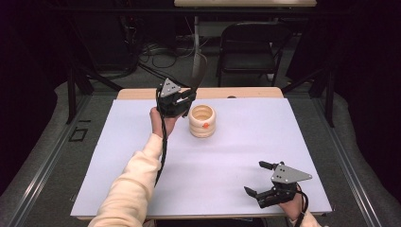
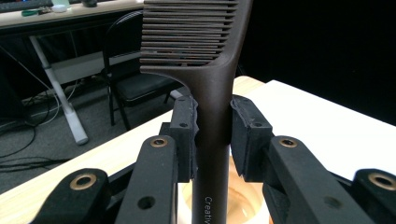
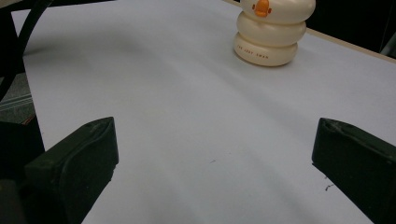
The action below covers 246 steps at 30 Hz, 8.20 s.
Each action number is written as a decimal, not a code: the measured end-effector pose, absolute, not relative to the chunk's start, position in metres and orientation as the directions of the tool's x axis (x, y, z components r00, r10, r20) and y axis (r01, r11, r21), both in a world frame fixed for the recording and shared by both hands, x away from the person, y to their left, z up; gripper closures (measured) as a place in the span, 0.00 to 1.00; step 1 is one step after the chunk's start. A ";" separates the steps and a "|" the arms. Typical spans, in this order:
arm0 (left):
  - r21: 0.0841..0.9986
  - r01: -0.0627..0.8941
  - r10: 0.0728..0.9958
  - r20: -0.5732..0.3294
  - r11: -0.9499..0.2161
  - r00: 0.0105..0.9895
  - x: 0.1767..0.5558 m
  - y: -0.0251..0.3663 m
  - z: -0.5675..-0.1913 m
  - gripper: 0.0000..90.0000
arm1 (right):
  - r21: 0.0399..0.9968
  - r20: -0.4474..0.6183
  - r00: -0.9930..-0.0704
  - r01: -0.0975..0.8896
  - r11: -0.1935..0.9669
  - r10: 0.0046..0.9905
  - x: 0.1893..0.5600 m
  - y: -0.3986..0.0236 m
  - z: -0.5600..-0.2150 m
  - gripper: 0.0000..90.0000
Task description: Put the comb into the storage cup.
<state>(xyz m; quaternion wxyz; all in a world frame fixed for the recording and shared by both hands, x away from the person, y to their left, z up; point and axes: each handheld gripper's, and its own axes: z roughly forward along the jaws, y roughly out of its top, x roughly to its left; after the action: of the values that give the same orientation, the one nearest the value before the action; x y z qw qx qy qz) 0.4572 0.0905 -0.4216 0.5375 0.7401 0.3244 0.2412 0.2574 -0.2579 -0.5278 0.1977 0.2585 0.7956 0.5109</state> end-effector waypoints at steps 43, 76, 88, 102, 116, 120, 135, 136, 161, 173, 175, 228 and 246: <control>0.970 0.197 0.745 -0.027 -0.142 0.667 0.474 0.060 -0.436 0.80 | 0.915 -0.043 -0.789 0.215 0.342 0.612 0.258 -0.258 -0.528 0.00; 0.963 0.226 0.751 -0.038 -0.150 0.660 0.485 0.052 -0.466 0.80 | 0.915 -0.049 -0.788 0.210 0.343 0.614 0.257 -0.258 -0.527 0.00; 0.960 0.221 0.743 -0.022 -0.170 0.668 0.487 0.051 -0.471 0.80 | 0.916 -0.051 -0.788 0.208 0.344 0.614 0.257 -0.259 -0.527 0.00; 0.956 0.238 0.749 -0.028 -0.173 0.661 0.489 0.050 -0.478 0.80 | 0.915 -0.051 -0.787 0.209 0.344 0.614 0.257 -0.259 -0.527 0.00; 0.951 0.240 0.746 -0.015 -0.194 0.666 0.489 0.048 -0.484 0.80 | 0.916 -0.052 -0.788 0.208 0.344 0.614 0.257 -0.259 -0.527 0.00; 0.950 0.246 0.747 -0.020 -0.194 0.665 0.489 0.048 -0.487 0.80 | 0.915 -0.052 -0.788 0.208 0.344 0.613 0.257 -0.259 -0.527 0.00; 0.940 0.259 0.740 -0.009 -0.224 0.673 0.489 0.047 -0.492 0.80 | 0.916 -0.051 -0.788 0.208 0.343 0.614 0.257 -0.259 -0.527 0.00; 0.939 0.261 0.739 -0.009 -0.226 0.673 0.489 0.047 -0.492 0.80 | 0.916 -0.051 -0.788 0.208 0.343 0.614 0.257 -0.259 -0.527 0.00; 0.929 0.278 0.730 -0.011 -0.246 0.684 0.490 0.047 -0.498 0.80 | 0.916 -0.049 -0.788 0.210 0.343 0.614 0.257 -0.259 -0.527 0.00; 0.925 0.278 0.727 -0.004 -0.257 0.687 0.490 0.047 -0.499 0.80 | 0.916 -0.050 -0.788 0.209 0.343 0.614 0.257 -0.259 -0.527 0.00; 0.924 0.279 0.725 -0.002 -0.262 0.688 0.490 0.046 -0.499 0.80 | 0.916 -0.049 -0.788 0.209 0.342 0.614 0.257 -0.259 -0.527 0.00; 0.862 0.329 0.703 0.045 -0.387 0.710 0.444 0.104 -0.472 0.08 | 0.914 -0.046 -0.786 0.216 0.344 0.616 0.258 -0.259 -0.528 0.00; 0.831 0.383 0.739 0.048 -0.403 0.672 0.425 0.134 -0.486 0.00 | 0.915 -0.046 -0.789 0.213 0.342 0.613 0.258 -0.258 -0.527 0.00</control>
<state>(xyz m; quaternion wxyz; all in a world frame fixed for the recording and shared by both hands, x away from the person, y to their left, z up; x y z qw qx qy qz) 0.4250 0.1339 -0.4861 0.4229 0.8105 0.3463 0.2105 0.2575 -0.2585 -0.5273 0.1955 0.2594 0.7955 0.5116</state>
